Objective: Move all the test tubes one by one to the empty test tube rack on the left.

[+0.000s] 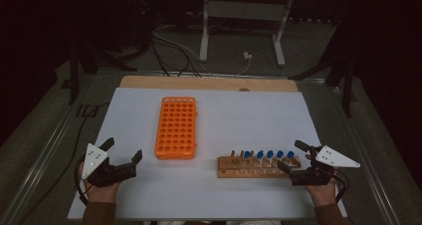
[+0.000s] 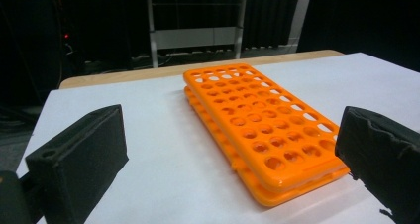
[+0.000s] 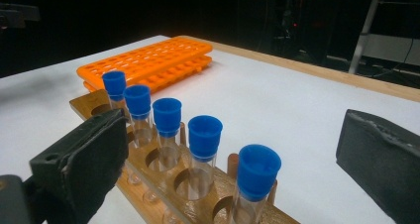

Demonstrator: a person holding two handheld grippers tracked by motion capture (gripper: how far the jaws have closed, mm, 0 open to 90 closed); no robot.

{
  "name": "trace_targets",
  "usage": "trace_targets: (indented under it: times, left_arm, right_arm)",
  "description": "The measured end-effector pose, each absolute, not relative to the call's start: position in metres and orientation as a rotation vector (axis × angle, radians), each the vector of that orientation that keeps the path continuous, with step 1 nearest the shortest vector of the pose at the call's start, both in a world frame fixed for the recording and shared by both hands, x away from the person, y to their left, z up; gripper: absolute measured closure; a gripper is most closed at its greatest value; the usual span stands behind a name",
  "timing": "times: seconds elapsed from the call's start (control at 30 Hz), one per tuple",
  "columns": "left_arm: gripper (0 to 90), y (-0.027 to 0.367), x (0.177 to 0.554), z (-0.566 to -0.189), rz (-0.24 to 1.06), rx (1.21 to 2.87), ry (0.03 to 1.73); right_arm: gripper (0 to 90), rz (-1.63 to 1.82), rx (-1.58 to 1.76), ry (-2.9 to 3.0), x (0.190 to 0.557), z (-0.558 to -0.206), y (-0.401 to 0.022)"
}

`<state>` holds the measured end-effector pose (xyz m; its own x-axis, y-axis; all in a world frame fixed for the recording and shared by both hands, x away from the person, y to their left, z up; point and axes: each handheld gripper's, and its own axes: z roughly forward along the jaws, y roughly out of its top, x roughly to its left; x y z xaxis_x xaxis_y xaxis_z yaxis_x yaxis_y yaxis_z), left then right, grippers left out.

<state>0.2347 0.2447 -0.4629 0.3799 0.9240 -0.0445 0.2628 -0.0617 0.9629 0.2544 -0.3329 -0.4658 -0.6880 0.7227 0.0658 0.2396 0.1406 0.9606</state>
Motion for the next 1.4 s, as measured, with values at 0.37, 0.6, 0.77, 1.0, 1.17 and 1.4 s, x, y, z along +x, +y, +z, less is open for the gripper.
trace_targets:
  times: [0.37, 0.6, 0.77, 1.0, 1.17, 1.4]
  left_arm:
    - [0.6, 0.247, 0.235, -0.464, 0.779, 1.557, 1.11]
    - [0.6, 0.248, 0.235, -0.464, 0.769, 1.561, 1.114]
    - [0.6, 0.248, 0.236, -0.465, 0.764, 1.562, 1.119]
    - [0.6, 0.25, 0.235, -0.465, 0.758, 1.556, 1.128]
    - [0.6, 0.25, 0.235, -0.466, 0.757, 1.556, 1.128]
    - [0.6, 0.249, 0.236, -0.466, 0.752, 1.56, 1.129]
  right_arm:
    - [0.0, 1.585, 0.925, 2.017, 0.255, -0.465, -0.335]
    - [5.9, 1.572, 0.949, 2.025, 0.255, -0.463, -0.342]
    - [15.1, 1.569, 0.946, 2.077, 0.255, -0.461, -0.344]
    - [28.7, 1.519, 0.924, 2.157, 0.255, -0.461, -0.346]
    - [49.1, 1.493, 0.937, 2.182, 0.256, -0.464, -0.346]
    - [62.0, 1.48, 0.944, 2.19, 0.257, -0.466, -0.35]
